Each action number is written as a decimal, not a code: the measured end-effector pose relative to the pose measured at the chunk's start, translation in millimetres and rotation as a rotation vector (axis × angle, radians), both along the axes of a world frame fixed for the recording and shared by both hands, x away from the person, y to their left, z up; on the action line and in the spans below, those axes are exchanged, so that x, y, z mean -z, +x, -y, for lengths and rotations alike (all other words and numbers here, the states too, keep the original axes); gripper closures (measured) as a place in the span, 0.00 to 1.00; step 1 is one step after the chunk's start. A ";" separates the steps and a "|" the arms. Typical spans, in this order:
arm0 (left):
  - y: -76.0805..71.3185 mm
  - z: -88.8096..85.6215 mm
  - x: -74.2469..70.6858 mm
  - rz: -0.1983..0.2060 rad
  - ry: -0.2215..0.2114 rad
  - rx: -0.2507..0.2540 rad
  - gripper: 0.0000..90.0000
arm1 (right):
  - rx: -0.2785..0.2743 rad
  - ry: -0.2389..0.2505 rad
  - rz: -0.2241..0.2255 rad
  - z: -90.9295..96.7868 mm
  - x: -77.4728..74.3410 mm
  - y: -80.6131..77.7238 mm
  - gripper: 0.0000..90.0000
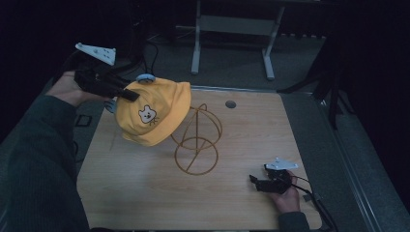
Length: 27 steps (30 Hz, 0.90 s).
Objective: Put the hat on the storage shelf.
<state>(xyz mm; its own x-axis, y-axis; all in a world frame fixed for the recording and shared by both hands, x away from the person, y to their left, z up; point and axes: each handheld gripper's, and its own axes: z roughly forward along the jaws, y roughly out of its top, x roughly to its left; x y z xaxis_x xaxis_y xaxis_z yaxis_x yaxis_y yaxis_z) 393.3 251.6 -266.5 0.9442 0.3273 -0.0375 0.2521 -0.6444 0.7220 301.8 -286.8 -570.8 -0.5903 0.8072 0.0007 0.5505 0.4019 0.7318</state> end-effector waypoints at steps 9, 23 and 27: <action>0.7 8.6 -5.7 0.010 0.004 0.010 0.88 | -0.001 -0.002 0.001 0.1 0.0 0.1 0.23; 2.4 22.2 -8.5 0.011 0.026 0.024 0.88 | -0.002 -0.002 0.001 0.2 0.1 0.1 0.23; 2.9 25.4 -8.8 0.008 0.029 0.029 0.87 | -0.001 -0.002 0.001 0.2 0.0 0.1 0.23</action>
<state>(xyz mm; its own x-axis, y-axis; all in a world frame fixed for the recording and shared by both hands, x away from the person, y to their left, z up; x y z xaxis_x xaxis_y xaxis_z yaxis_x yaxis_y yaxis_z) 396.2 226.2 -257.8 0.9534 0.3009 -0.0208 0.2274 -0.6717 0.7051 301.8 -286.9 -570.8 -0.5914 0.8064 -0.0012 0.5493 0.4040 0.7315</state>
